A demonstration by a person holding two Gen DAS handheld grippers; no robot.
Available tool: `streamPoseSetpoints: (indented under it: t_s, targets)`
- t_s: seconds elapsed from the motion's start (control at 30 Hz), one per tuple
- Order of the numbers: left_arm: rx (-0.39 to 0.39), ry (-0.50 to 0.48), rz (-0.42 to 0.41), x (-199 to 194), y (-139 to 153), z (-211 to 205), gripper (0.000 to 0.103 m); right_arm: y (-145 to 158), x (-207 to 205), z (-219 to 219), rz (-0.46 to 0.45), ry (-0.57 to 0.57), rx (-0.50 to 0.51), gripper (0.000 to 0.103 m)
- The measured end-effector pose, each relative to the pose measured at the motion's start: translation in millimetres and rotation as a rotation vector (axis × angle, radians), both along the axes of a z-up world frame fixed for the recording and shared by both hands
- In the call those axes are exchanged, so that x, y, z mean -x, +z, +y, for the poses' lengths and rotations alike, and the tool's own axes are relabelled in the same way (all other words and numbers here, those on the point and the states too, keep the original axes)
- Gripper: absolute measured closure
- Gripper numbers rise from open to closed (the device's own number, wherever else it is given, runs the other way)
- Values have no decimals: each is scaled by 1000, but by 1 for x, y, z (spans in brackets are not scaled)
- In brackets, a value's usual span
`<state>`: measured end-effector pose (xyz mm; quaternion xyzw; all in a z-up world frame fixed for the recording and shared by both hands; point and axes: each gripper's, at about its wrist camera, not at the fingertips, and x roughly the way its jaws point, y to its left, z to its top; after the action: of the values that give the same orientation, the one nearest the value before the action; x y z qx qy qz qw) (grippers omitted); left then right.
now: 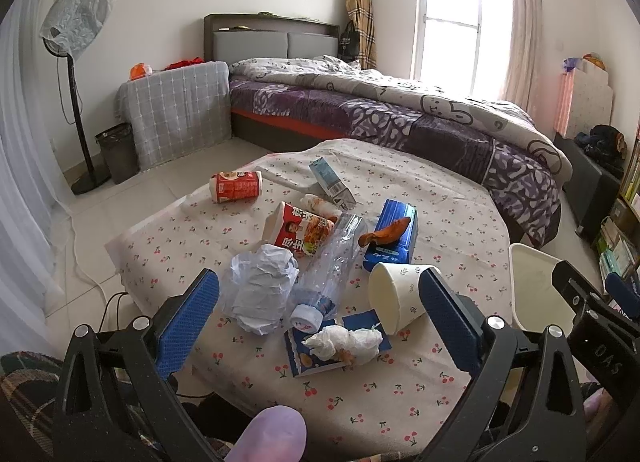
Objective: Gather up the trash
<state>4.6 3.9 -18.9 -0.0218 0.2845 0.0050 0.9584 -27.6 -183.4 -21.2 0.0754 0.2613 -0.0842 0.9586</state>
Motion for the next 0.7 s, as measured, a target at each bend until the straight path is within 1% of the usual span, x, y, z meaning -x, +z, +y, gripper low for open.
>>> streamPoseSetpoints:
  t_s: [0.2, 0.27, 0.37, 0.5, 0.53, 0.6, 0.67, 0.7]
  targets:
    - [1, 4, 2, 2, -7, 5, 7, -1, 1, 0, 6, -2, -3, 5]
    - [2, 4, 1, 1, -5, 5, 7, -1, 1, 0, 7, -2, -5, 5]
    - [21, 18, 15, 1, -8, 15, 7, -1, -3, -1, 35, 8, -39, 5]
    - [59, 37, 66, -7, -4, 27, 7, 7, -14, -1, 98, 44, -107, 5]
    - [78, 52, 96, -13, -4, 37, 7, 12, -18, 0, 115, 55, -117, 5]
    - [93, 66, 128, -22, 1, 45, 7, 18, -26, 1, 146, 76, -121, 5]
    - [105, 83, 193, -40, 6, 58, 7, 26, -38, 2, 186, 107, -116, 6]
    - [111, 95, 241, -52, 8, 69, 7, 29, -42, 3, 199, 118, -108, 6]
